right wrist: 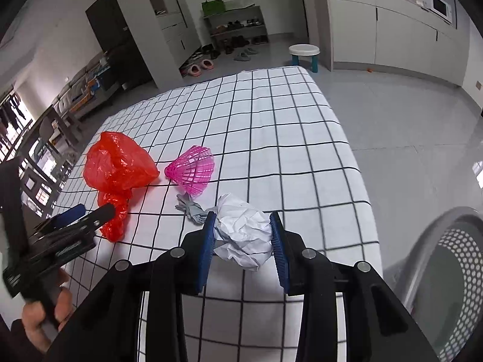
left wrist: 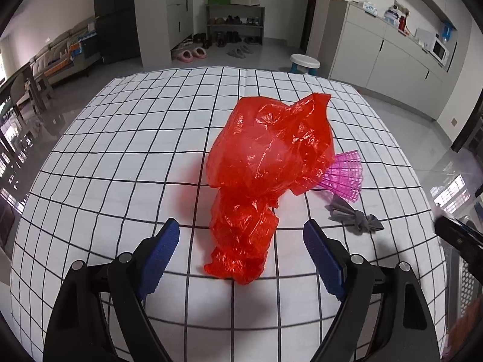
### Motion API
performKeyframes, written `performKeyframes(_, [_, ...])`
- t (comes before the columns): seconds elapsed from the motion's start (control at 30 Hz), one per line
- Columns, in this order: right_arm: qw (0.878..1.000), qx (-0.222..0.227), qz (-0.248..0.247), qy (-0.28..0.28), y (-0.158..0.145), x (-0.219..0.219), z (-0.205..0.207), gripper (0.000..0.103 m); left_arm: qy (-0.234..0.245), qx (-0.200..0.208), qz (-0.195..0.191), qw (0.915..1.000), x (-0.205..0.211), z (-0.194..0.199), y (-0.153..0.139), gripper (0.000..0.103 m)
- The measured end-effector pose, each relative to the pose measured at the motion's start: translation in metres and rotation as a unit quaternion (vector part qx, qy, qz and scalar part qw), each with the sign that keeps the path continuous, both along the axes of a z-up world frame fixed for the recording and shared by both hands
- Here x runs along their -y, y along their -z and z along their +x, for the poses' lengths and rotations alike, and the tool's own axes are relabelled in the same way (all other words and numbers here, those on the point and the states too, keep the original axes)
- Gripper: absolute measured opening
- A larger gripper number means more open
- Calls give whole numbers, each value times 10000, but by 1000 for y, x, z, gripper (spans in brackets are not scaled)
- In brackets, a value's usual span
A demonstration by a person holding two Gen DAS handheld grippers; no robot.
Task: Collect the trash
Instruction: 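Grasp the crumpled white paper with the right tool while the left tool grasps the red bag, then carry the red bag and crumpled paper over the basket with both tools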
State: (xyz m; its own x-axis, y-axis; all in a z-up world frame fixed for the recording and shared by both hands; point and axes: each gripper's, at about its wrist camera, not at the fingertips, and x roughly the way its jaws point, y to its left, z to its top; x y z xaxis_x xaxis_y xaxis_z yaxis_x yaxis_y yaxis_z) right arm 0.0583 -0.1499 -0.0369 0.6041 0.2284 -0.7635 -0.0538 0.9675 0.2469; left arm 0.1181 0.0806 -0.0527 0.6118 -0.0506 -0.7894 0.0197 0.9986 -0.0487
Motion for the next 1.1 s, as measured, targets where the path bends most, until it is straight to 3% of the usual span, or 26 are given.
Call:
performKeyframes(0.33, [9999, -6, 72, -88, -3, 8, -5, 35, -203, 67, 387, 9990, 2, 20, 15, 83])
performKeyframes(0.57, [9998, -31, 141, -114, -4, 9, -6, 35, -215, 40, 429, 9988, 2, 29, 23, 81])
performKeyframes(0.7, [9998, -55, 162, -140, -4, 7, -7, 35, -156, -8, 394, 9991, 5, 32, 25, 66])
performKeyframes(0.77, [9997, -59, 143, -163, -3, 7, -8, 35, -126, -46, 362, 9993, 7, 33, 26, 52])
performKeyframes(0.87, [9997, -53, 134, -182, -3, 8, -8, 35, -68, -35, 307, 9995, 9, 31, 24, 43])
performKeyframes(1.1, [9997, -33, 164, -173, -5, 15, -12, 35, -40, 158, 247, 9996, 6, 13, 9, 39])
